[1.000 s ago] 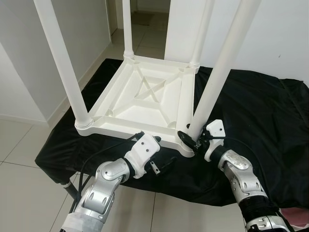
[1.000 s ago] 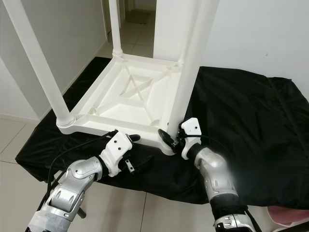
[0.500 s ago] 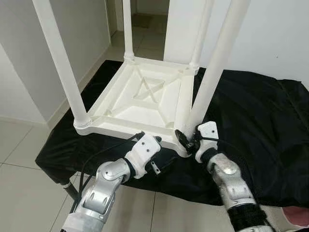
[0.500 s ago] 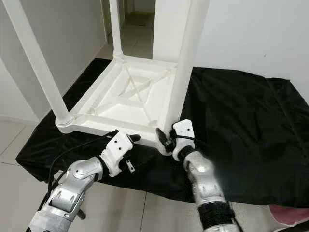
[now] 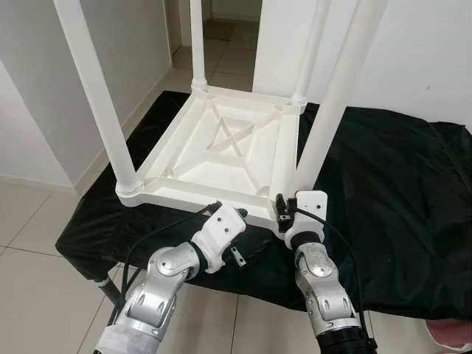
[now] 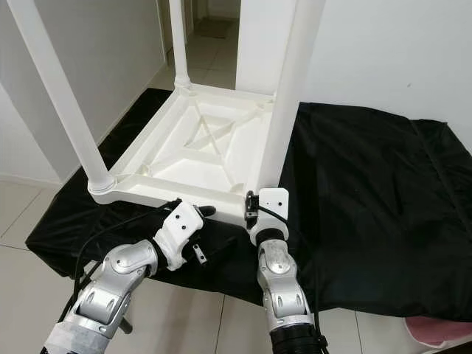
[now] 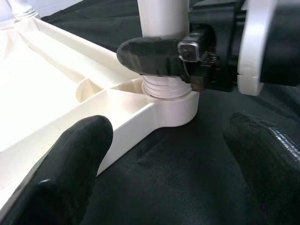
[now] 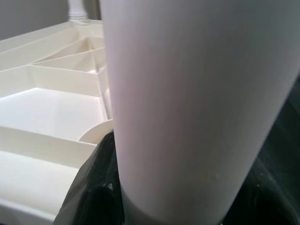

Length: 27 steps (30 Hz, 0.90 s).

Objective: Building children table

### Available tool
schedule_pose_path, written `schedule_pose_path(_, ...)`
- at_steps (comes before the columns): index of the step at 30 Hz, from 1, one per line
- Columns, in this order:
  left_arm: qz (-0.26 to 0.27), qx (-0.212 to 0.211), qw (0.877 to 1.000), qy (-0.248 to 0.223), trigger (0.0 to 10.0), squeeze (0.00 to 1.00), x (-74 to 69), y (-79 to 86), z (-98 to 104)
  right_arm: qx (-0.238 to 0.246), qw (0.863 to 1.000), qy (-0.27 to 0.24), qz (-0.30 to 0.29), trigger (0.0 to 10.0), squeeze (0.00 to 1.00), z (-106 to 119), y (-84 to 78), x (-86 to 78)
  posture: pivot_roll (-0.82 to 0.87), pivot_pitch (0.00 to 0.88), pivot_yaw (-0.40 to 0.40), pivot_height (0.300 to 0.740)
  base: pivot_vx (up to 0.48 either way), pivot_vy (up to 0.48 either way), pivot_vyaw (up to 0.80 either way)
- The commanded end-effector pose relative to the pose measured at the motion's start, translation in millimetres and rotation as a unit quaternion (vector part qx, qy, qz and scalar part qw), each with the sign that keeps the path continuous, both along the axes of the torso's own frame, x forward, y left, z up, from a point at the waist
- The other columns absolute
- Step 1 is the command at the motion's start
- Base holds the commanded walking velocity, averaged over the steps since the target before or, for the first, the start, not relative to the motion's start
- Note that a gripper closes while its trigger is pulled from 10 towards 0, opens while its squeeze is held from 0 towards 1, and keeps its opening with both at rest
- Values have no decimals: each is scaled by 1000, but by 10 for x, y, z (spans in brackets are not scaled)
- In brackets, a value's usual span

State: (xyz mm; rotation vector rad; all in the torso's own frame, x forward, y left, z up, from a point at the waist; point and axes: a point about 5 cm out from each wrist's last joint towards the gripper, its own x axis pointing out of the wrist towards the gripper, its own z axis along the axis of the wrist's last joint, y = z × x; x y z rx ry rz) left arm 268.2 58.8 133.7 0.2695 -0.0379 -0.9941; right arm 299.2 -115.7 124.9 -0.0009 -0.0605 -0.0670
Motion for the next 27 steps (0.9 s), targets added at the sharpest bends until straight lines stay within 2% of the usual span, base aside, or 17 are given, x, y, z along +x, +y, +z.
schedule_pose_path(1,32,0,999,1,10000,0,17,16,-39,2,999,33,-35,10000,0,-120,-40,2,-7,8,-13,740,0,0,0)
schedule_pose_path(7,47,-5,999,2,10000,0,33,52,-32,19,999,35,-27,10000,0,-113,36,-29,4,7,-21,740,0,0,0)
schedule_pose_path(8,47,-5,999,2,10000,0,30,51,-32,23,999,31,-22,10000,412,-99,40,-33,4,7,-21,740,0,0,0)
schedule_pose_path(9,46,-4,999,3,10000,0,18,44,-44,31,999,21,-13,10000,1000,-75,39,-36,2,7,-22,740,0,0,0)
schedule_pose_path(14,43,-4,999,4,10000,0,10,22,-51,36,999,-4,1,10000,1000,-5,0,-41,0,8,-22,740,0,0,0)
schedule_pose_path(18,41,-5,999,3,10000,0,16,17,-43,34,999,-5,21,10000,1000,3,-35,-45,0,8,-22,740,0,0,0)
schedule_pose_path(19,41,-5,999,3,10000,0,16,13,-45,33,999,-9,34,10000,0,10,-65,-57,-12,7,-20,740,0,0,0)
schedule_pose_path(23,38,-5,999,4,10000,0,16,5,-48,30,996,-17,77,10000,0,21,-138,-88,-15,7,-20,740,0,0,0)
schedule_pose_path(25,38,-5,999,4,10000,0,16,5,-48,30,996,-17,77,10000,0,21,-138,-88,-15,7,-20,740,0,0,0)
schedule_pose_path(27,37,-5,999,4,10000,0,19,-3,-48,19,993,-20,116,10000,0,23,-237,-112,-21,7,-20,740,0,0,0)
